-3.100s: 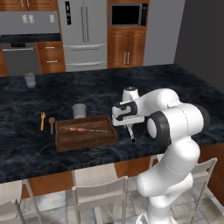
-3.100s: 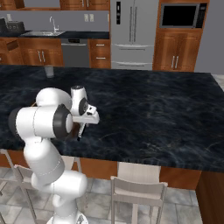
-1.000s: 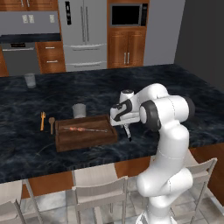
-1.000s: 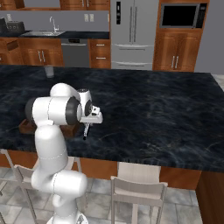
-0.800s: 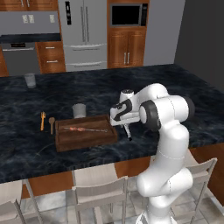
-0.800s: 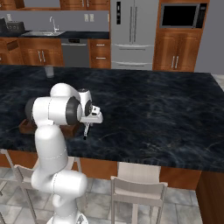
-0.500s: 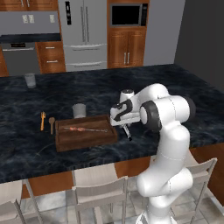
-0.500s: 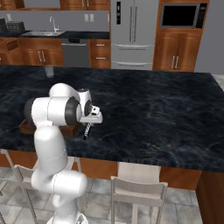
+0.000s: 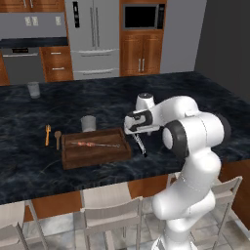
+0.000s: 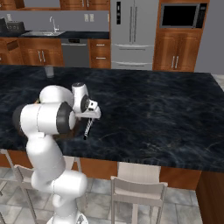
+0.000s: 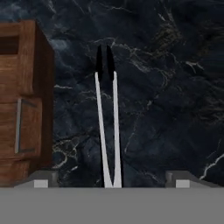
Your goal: Take the tongs from the drawer on the right and place them on the dining counter next to the tray containing the kebab skewer.
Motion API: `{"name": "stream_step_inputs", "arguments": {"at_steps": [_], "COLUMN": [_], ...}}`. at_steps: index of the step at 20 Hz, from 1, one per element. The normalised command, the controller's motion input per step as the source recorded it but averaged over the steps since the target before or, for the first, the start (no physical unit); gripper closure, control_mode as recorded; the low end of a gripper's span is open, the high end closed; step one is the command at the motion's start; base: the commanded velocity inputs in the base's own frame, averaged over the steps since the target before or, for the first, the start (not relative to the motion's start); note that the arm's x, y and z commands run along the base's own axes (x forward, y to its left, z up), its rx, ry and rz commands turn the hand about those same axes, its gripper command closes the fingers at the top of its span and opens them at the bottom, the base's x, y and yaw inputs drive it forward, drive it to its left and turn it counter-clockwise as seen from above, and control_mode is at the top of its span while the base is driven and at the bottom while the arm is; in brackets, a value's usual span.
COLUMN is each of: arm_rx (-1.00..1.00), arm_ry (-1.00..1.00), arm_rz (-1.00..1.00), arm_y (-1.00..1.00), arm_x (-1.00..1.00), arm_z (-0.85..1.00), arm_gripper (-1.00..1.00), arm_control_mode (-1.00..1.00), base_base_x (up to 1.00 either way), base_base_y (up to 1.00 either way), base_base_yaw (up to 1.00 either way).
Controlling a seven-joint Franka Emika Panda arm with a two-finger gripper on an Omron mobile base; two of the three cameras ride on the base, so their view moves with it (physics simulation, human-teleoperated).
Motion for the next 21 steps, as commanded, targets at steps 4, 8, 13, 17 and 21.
{"name": "stream_step_inputs", "arguments": {"at_steps": [4,8,13,17,21], "arm_rx": [0.00,0.00,0.00,0.00,0.00], "arm_ry": [-0.16,-0.17,-0.19,-0.31,-0.38], "arm_rz": [-0.05,-0.04,-0.02,0.00,0.00], "arm_y": [-0.05,-0.15,-0.15,-0.02,0.00], "arm_x": [-0.45,-0.43,-0.46,-0.33,-0.37], "arm_z": [0.93,0.96,0.90,0.43,0.41], "arm_gripper": [-1.00,-1.00,-1.00,-1.00,-1.00], "arm_control_mode": [-1.00,-1.00,-1.00,-1.00,-1.00], "base_base_x": [0.00,0.00,0.00,0.00,0.00], "base_base_y": [0.00,0.00,0.00,0.00,0.00], "base_base_yaw": [0.00,0.00,0.00,0.00,0.00]}}
